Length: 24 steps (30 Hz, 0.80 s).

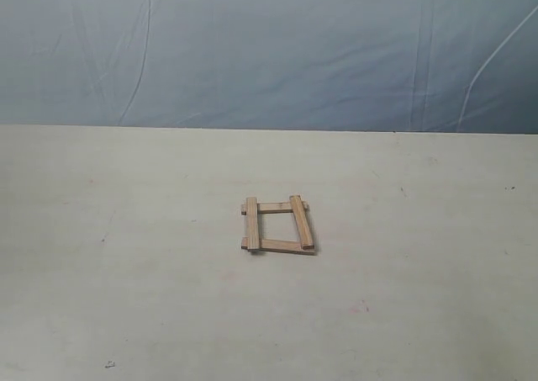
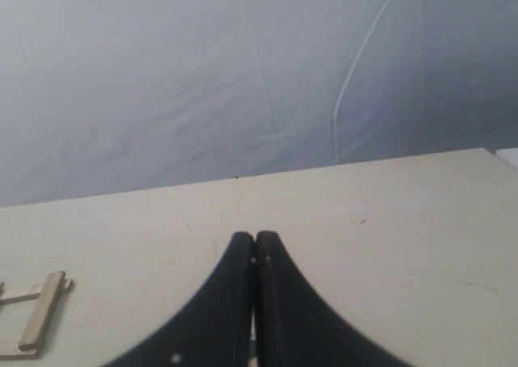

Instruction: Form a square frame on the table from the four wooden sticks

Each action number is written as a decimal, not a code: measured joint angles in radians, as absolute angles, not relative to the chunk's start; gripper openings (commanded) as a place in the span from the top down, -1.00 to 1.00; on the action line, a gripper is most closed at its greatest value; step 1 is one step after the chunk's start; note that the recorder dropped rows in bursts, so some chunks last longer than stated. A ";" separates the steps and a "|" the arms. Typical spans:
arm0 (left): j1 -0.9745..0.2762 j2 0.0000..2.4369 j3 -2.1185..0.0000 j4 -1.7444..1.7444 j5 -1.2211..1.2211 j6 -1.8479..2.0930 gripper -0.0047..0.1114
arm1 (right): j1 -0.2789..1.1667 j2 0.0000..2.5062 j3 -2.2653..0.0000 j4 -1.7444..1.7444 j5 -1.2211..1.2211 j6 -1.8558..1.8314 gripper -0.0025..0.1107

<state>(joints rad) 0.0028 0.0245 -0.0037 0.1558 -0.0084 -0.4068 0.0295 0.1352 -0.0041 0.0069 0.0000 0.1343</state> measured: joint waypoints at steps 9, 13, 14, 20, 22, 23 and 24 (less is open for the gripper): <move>0.003 0.020 -0.001 0.156 -0.011 -0.407 0.92 | -0.018 0.007 -0.004 -0.027 0.304 0.134 0.97; 0.003 0.020 -0.001 0.172 -0.011 -0.407 0.92 | -0.018 0.005 0.001 -0.027 0.342 0.134 0.97; 0.003 0.020 -0.001 0.175 -0.005 -0.407 0.92 | -0.018 0.005 0.001 -0.027 0.342 0.134 0.97; 0.003 0.020 -0.001 -0.088 0.188 0.054 0.92 | -0.029 0.004 0.001 -0.029 0.392 0.134 0.97; 0.003 0.020 -0.001 -0.114 0.234 0.128 0.92 | -0.029 0.004 0.001 -0.029 0.392 0.134 0.97; 0.003 0.020 -0.001 -0.123 0.237 0.144 0.92 | -0.029 0.004 0.001 -0.029 0.392 0.134 0.97; 0.003 0.020 -0.001 -0.123 0.238 0.151 0.92 | -0.029 0.004 0.001 -0.029 0.392 0.134 0.97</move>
<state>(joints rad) 0.0028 0.0198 -0.0014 -0.1233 0.2378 0.1511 -0.0291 0.0035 0.0007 -0.0294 0.3923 0.1343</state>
